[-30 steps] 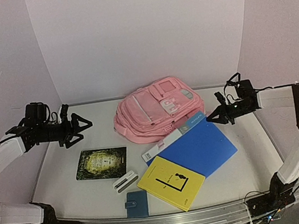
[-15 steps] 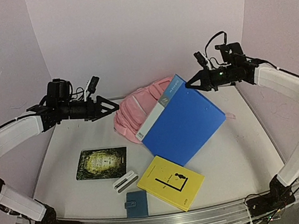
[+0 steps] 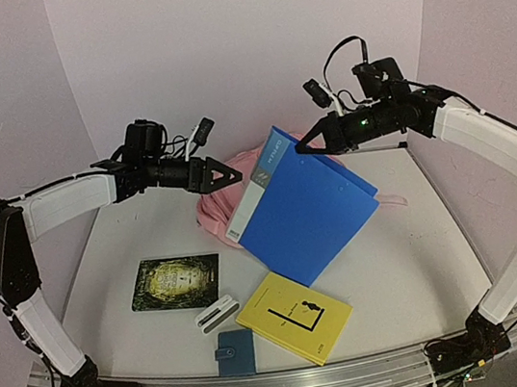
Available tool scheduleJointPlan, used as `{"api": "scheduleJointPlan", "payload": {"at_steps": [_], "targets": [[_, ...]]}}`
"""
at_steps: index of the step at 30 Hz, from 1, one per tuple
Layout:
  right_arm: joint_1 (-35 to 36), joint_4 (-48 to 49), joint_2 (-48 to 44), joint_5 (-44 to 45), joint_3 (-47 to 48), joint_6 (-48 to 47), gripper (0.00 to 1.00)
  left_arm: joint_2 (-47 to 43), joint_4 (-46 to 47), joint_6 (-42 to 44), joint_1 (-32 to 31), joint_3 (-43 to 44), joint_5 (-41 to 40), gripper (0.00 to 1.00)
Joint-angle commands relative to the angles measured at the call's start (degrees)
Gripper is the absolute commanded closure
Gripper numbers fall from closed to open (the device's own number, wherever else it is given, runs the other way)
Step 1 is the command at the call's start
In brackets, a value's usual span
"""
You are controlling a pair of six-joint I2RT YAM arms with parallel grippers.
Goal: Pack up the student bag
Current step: Pick up the files from the center of the board.
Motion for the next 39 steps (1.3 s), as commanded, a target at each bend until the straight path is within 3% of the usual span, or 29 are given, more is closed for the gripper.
{"api": "scheduleJointPlan", "payload": {"at_steps": [1, 9, 12, 19, 28, 33, 37, 39], "targets": [[1.63, -4.07, -0.3, -0.14, 2.07, -2.51, 1.0, 3.77, -0.04, 4.23, -1.47, 6.82, 2.8, 0.04], [1.95, -4.23, -0.82, -1.32, 1.33, -3.15, 1.0, 8.79, -1.42, 6.2, -4.97, 11.31, 6.13, 0.07], [1.95, -4.23, -0.91, -1.11, 1.22, -3.36, 1.0, 9.89, -1.93, 6.83, -6.06, 12.26, 6.25, 0.17], [1.95, -4.12, -0.89, 2.44, 1.28, -3.43, 1.0, 9.1, -1.39, 7.01, -6.98, 10.94, 5.28, 0.54], [1.95, -3.87, -0.65, 12.58, 2.76, -3.75, 1.0, 3.62, -0.48, 8.73, -7.59, 6.8, -0.31, 0.84], [1.95, -3.32, -1.52, 15.47, 4.91, -5.42, 0.76, 0.37, 1.28, 9.47, -7.62, 5.29, -4.14, 0.96], [1.99, -2.59, -3.63, 20.11, 6.36, -6.42, 0.35, -1.64, 2.98, 8.95, -7.61, 5.67, -5.91, 1.0], [1.95, -2.64, -4.48, 21.85, 6.75, -6.83, 0.22, -2.26, 2.54, 8.7, -7.61, 6.69, -5.93, 1.0]]}}
